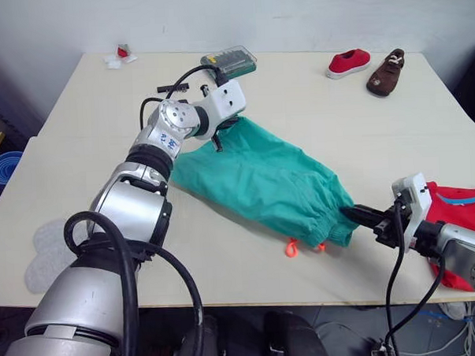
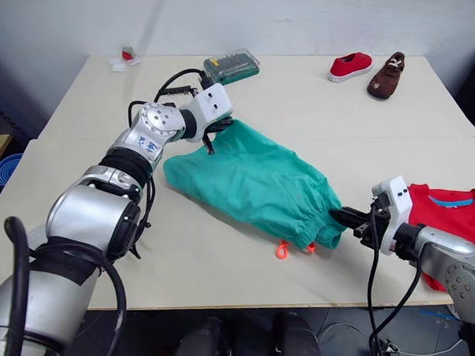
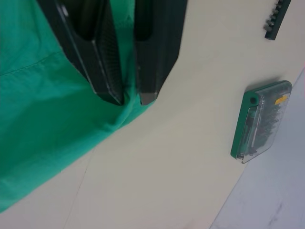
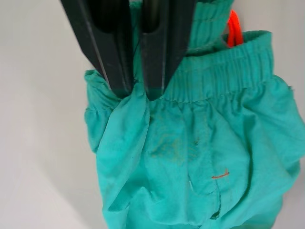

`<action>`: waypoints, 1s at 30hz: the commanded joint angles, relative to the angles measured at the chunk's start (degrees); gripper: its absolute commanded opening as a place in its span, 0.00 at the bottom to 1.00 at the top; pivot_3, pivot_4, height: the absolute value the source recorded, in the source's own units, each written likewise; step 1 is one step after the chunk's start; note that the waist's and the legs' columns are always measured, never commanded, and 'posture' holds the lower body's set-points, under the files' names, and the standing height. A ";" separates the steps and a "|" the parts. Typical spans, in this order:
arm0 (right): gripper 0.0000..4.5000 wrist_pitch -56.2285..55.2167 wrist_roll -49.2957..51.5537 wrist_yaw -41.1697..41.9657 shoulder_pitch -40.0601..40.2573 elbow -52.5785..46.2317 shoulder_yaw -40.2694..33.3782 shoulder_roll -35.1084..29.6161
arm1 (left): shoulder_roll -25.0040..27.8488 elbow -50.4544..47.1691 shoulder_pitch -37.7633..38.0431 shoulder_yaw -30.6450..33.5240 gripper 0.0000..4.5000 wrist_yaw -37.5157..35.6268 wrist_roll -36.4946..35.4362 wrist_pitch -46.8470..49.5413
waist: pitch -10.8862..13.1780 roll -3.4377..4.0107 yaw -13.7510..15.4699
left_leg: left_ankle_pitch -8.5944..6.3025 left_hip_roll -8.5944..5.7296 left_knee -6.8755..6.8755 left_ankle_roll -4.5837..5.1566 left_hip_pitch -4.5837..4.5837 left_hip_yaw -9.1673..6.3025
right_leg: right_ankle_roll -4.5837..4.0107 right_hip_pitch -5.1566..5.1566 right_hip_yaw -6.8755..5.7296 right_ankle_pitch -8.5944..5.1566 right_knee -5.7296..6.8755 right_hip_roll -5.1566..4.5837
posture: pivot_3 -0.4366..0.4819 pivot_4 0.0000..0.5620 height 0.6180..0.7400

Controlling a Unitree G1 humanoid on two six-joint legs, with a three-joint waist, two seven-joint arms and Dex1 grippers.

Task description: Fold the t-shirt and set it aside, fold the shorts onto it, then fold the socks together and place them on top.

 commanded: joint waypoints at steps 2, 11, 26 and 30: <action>0.46 -2.37 -2.15 1.32 0.94 -5.51 -5.14 -3.49 | 2.99 -1.75 -1.73 5.79 0.47 -2.29 -3.61 0.20 | 0.00 0.00 -0.01 | 0.00 0.00 0.00 -0.01 0.00 0.01 | 0.00 -0.02 0.01 0.00 0.02 0.00 | 0.48 0.27 1.00; 1.00 -2.23 -2.11 -0.92 -2.41 -13.25 -7.83 -4.44 | 6.33 -5.41 -2.70 18.90 0.99 -26.74 -17.24 5.65 | 0.00 0.01 -0.10 | 0.02 0.01 0.01 -0.03 0.01 0.06 | 0.00 -0.02 -0.04 0.00 0.11 0.06 | 0.48 0.27 1.00; 0.99 -5.81 -17.52 -0.11 -0.73 -31.60 14.15 -10.96 | 17.91 -36.35 22.64 9.56 1.00 -49.65 -16.80 -1.74 | -0.02 0.04 -1.41 | 0.05 0.07 0.02 -0.14 0.03 0.08 | 0.00 -0.07 0.14 0.00 0.22 0.11 | 0.48 0.27 1.00; 0.99 -7.60 -24.60 -2.16 2.50 -33.36 16.40 -12.19 | 24.16 -36.03 26.94 7.02 1.00 -47.41 -12.85 -16.43 | -0.02 0.04 -1.33 | 0.06 0.07 0.03 -0.16 0.07 0.08 | -0.01 -0.05 0.16 -0.01 0.24 0.07 | 0.48 0.27 1.00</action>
